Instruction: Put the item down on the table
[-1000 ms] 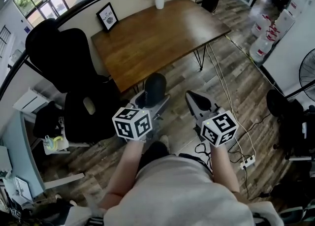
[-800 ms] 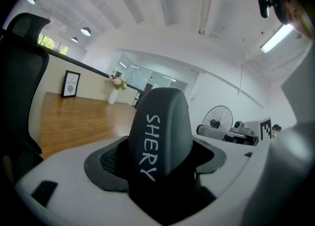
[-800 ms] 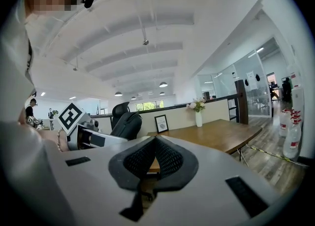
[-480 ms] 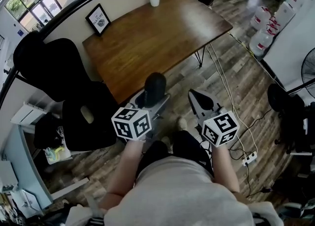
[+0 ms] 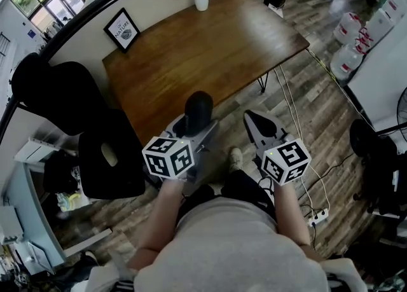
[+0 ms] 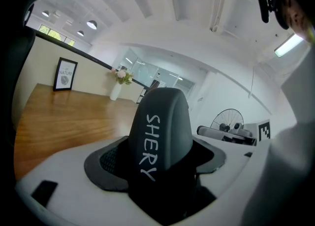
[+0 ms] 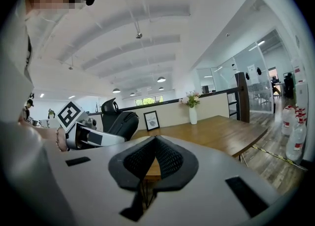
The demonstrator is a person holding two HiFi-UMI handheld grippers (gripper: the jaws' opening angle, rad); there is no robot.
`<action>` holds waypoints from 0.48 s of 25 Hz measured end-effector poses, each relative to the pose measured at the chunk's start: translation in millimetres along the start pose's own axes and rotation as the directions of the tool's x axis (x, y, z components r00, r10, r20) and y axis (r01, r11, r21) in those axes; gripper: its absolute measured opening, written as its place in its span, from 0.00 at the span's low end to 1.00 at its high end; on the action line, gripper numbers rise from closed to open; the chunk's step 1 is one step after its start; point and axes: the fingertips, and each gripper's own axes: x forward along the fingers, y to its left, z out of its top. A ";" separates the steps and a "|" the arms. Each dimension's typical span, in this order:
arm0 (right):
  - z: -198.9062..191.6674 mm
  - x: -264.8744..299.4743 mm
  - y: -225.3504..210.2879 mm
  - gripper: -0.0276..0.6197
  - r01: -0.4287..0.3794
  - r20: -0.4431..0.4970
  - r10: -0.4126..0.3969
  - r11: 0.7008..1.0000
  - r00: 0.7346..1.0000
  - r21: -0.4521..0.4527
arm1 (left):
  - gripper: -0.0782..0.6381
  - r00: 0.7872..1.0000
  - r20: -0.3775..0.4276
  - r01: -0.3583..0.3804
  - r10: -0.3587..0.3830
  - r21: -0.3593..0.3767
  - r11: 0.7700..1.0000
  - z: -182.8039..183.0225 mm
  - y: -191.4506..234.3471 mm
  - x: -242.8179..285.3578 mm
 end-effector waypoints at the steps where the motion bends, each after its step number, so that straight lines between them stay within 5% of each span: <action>1: 3.9 6.4 -11.8 0.06 -0.010 -0.001 0.010 1.000 1.000 -0.002 | 0.64 1.000 0.004 -0.003 0.003 0.001 1.000 6.7 0.7 12.0; 12: 47.9 42.6 -125.8 0.06 -0.096 0.022 0.096 0.995 0.995 -0.025 | 0.64 0.997 0.042 -0.063 0.063 -0.001 0.998 60.1 -6.0 123.6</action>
